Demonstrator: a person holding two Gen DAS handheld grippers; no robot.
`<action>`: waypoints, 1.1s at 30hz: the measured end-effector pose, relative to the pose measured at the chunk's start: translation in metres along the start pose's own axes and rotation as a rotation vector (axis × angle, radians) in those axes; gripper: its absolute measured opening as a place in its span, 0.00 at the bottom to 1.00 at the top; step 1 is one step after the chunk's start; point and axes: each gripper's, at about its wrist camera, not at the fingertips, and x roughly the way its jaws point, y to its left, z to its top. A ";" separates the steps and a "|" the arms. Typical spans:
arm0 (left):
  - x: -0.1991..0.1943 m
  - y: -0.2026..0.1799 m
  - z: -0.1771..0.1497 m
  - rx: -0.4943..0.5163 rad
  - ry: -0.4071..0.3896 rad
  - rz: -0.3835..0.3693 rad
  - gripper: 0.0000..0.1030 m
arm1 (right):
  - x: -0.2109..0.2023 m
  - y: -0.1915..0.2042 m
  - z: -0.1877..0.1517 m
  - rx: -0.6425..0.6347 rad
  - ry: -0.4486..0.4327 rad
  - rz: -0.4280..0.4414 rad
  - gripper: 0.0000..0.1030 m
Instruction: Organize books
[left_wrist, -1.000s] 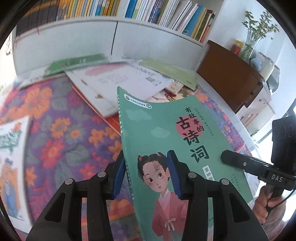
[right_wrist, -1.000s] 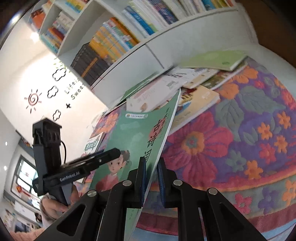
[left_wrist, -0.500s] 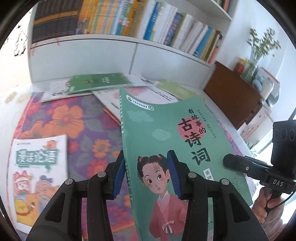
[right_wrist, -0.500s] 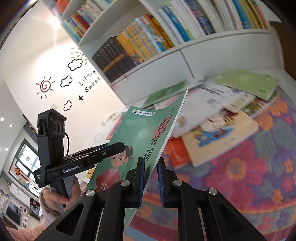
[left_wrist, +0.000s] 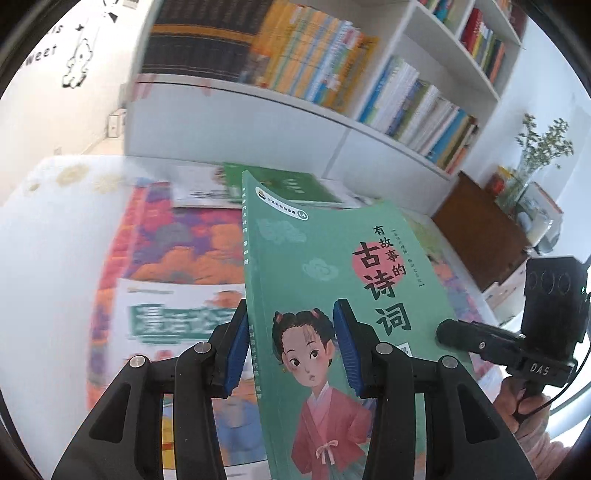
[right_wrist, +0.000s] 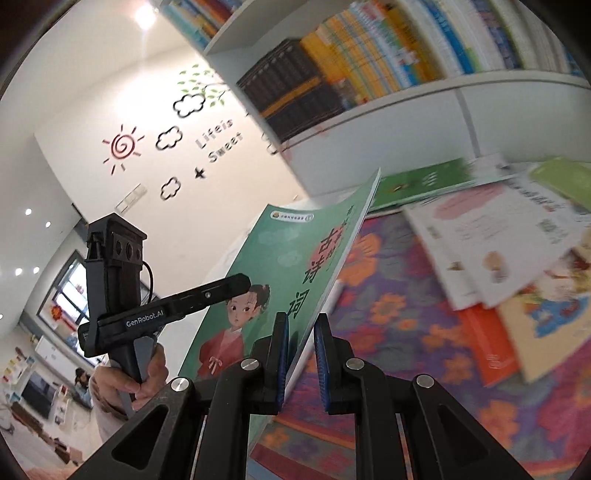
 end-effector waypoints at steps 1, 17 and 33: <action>-0.001 0.009 -0.002 -0.002 -0.001 0.014 0.39 | 0.009 0.003 0.001 -0.003 0.013 0.005 0.13; 0.028 0.106 -0.029 -0.154 0.116 0.065 0.39 | 0.116 0.011 -0.015 0.012 0.187 0.059 0.13; 0.037 0.105 -0.034 -0.098 0.180 0.193 0.41 | 0.145 0.000 -0.028 0.042 0.268 0.035 0.13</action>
